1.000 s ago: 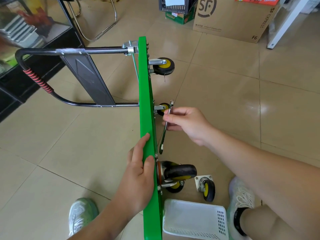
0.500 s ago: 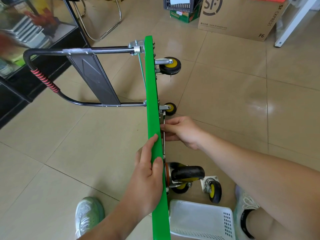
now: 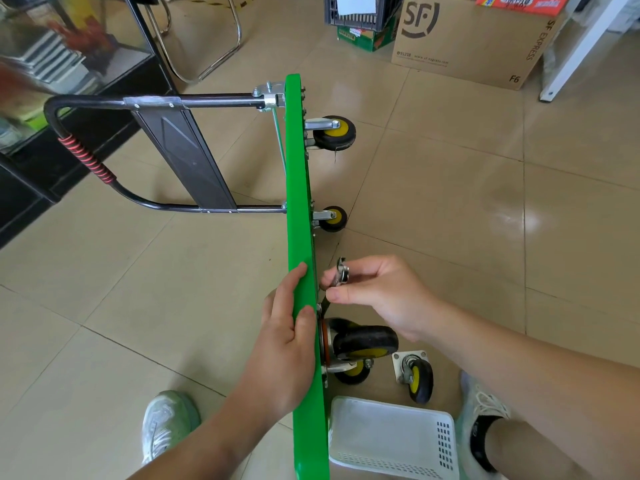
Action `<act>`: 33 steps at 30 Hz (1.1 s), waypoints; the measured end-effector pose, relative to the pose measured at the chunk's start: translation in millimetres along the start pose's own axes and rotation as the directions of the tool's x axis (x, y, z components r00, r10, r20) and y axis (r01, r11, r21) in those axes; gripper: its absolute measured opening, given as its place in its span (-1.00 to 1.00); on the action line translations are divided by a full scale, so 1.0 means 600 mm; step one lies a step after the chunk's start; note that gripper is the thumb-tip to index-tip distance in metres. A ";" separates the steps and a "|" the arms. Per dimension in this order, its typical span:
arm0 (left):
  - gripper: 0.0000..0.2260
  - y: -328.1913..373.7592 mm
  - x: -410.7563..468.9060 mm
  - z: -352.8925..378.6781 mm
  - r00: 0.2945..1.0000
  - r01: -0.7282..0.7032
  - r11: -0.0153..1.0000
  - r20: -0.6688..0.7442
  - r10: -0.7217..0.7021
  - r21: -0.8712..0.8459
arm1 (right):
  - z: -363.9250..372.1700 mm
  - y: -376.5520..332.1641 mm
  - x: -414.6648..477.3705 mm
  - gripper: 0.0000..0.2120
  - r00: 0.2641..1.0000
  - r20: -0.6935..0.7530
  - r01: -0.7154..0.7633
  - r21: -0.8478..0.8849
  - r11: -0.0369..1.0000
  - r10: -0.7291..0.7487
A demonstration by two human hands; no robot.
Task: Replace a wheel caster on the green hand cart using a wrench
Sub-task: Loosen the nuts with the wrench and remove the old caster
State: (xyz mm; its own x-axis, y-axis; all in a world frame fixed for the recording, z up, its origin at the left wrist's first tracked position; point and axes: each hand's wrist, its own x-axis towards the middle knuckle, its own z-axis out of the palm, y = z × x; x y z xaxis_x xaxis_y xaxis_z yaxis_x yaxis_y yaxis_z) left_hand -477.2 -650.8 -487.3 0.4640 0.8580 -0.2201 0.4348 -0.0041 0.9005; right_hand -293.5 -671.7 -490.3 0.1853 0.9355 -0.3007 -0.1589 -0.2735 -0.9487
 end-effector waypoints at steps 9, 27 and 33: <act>-0.54 -0.004 0.002 0.004 1.000 0.008 1.000 -0.014 -0.007 0.019 | -0.010 -0.019 0.011 -0.76 0.992 -0.069 0.103 0.017 0.995 -0.102; -0.55 0.002 0.005 0.000 1.000 0.007 1.000 0.008 -0.007 -0.001 | -0.017 0.014 0.157 -0.81 0.989 -0.035 -0.144 0.046 0.989 0.145; -0.56 0.001 0.002 -0.001 1.000 0.014 1.000 0.012 -0.014 0.003 | -0.009 0.039 0.158 -0.71 0.979 0.011 -0.203 0.053 0.978 0.203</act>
State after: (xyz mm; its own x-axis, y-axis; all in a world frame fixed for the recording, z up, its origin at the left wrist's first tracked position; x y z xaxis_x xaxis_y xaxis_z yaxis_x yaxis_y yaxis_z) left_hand -477.0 -649.5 -486.5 0.4670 0.8518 -0.2373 0.4436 0.0065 0.8962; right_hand -274.5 -590.6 -541.8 0.1384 0.8631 -0.4858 -0.2444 -0.4455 -0.8613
